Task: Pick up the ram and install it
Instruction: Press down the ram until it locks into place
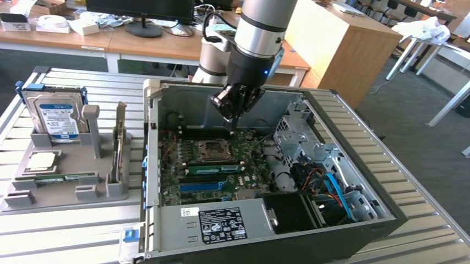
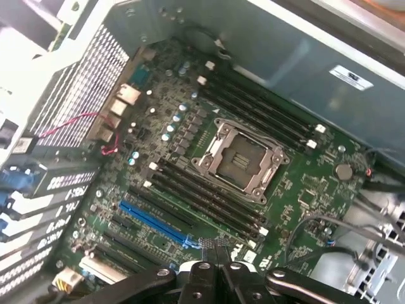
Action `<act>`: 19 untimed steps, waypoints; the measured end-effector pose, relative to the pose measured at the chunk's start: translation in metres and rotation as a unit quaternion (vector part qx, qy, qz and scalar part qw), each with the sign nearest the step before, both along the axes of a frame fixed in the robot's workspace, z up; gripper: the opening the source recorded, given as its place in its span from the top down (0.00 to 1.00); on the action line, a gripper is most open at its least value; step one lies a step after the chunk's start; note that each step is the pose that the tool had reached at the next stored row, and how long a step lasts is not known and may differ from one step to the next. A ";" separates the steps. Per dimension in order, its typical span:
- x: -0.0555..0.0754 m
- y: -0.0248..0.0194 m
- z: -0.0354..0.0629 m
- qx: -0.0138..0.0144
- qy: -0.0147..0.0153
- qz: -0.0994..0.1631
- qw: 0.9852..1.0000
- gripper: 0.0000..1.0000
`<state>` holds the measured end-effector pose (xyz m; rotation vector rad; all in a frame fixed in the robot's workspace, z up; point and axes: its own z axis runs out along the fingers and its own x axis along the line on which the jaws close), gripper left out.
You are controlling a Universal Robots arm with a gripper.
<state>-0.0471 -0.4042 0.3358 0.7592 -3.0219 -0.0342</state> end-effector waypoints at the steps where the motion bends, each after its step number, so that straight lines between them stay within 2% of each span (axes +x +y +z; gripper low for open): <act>1: 0.000 0.0000 -0.0001 0.000 0.000 -0.008 1.000 0.90; 6: 0.000 0.0000 -0.0006 0.000 0.000 -0.045 0.999 0.90; 10: 0.000 0.0000 -0.0011 0.000 0.000 -0.078 0.997 0.90; 15: 0.000 0.0000 -0.0018 0.000 0.000 -0.119 0.993 0.90; 19: 0.000 0.0000 -0.0024 0.000 0.000 -0.151 0.988 0.90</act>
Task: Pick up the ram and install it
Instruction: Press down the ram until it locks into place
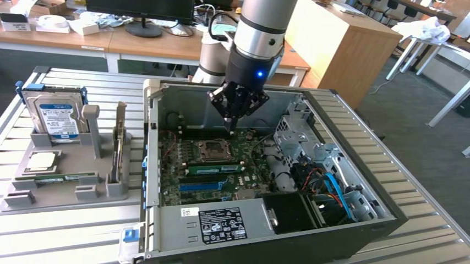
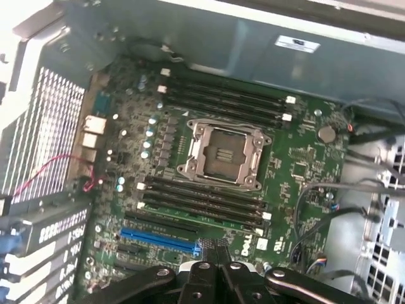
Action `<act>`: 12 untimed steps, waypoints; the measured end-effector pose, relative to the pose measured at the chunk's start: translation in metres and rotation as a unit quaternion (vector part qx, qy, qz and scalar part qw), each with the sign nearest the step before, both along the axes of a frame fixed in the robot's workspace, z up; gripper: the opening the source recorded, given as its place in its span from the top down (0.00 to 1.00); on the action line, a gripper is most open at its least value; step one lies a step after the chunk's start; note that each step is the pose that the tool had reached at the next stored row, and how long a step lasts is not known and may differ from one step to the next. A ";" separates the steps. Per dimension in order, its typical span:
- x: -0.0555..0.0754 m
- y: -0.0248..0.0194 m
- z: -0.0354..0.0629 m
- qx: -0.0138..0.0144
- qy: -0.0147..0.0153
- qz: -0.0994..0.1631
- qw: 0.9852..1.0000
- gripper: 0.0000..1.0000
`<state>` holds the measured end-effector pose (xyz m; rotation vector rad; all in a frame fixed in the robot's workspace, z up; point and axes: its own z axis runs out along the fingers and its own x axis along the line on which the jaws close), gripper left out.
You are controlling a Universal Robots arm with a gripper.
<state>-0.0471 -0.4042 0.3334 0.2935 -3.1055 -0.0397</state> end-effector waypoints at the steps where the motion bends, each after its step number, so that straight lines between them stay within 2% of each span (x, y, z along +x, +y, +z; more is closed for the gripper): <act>1: 0.000 0.0000 -0.0002 0.000 0.000 -0.008 1.000 0.90; 6: 0.000 0.0000 -0.0008 0.000 0.000 -0.048 0.999 0.90; 12: 0.000 0.0000 -0.0015 0.000 0.000 -0.094 0.996 0.90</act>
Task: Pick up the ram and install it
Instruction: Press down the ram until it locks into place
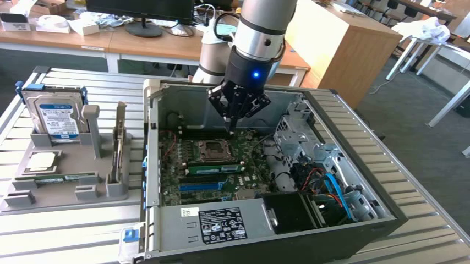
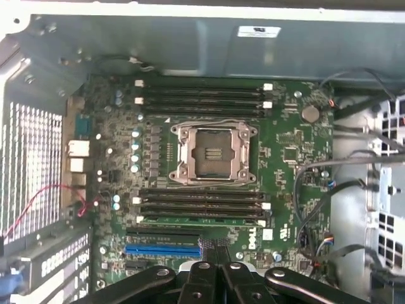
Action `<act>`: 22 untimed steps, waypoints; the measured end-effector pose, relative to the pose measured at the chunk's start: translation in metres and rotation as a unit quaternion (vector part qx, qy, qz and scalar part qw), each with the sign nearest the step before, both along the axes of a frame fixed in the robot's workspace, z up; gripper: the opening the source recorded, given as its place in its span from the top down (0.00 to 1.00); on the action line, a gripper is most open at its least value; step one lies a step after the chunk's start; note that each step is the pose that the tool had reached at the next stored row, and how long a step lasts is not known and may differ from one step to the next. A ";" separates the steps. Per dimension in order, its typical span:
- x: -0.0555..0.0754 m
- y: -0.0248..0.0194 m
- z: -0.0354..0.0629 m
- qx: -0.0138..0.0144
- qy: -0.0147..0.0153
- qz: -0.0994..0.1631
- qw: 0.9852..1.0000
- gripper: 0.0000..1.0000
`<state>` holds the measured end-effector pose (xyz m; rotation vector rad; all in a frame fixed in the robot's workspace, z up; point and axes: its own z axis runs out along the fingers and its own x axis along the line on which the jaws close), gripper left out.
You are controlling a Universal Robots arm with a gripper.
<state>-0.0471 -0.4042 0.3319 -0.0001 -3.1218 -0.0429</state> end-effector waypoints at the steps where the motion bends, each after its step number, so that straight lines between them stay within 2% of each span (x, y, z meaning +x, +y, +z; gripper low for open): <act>1: 0.000 0.0000 -0.0001 0.000 0.000 -0.007 1.000 0.90; 4: 0.000 0.0000 -0.0003 0.000 0.000 -0.020 1.000 0.90; 10: 0.000 0.0000 -0.0003 0.000 0.000 -0.019 1.000 0.90; 15: 0.000 0.0000 -0.0003 0.000 -0.002 -0.010 1.000 0.90; 22: 0.000 0.0000 -0.0003 0.000 -0.002 -0.009 1.000 0.90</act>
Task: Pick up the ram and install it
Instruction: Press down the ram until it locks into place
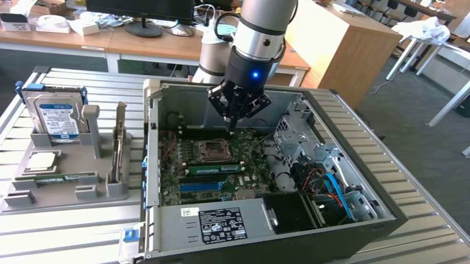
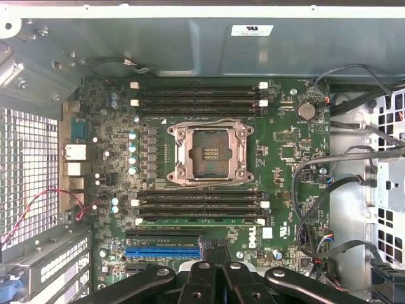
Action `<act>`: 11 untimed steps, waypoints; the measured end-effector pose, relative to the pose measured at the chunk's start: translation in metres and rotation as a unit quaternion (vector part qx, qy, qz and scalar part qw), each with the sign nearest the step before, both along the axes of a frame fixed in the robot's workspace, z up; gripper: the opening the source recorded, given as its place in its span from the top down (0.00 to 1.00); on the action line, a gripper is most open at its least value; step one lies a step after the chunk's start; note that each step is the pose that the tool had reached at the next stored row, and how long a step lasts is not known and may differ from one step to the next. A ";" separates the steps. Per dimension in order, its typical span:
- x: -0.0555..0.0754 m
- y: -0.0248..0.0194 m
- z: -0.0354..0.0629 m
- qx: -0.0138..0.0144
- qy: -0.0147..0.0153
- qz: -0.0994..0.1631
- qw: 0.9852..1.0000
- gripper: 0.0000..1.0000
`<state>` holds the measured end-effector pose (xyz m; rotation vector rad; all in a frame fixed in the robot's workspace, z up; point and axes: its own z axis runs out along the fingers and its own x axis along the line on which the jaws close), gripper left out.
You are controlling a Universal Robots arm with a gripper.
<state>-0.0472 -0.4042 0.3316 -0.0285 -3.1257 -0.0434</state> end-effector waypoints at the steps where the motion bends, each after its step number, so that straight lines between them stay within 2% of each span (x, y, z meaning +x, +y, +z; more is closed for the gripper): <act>1: 0.000 0.0000 0.0000 0.000 0.000 0.000 1.000 0.90; 11: 0.000 0.0000 0.0000 0.000 0.000 0.007 1.000 0.90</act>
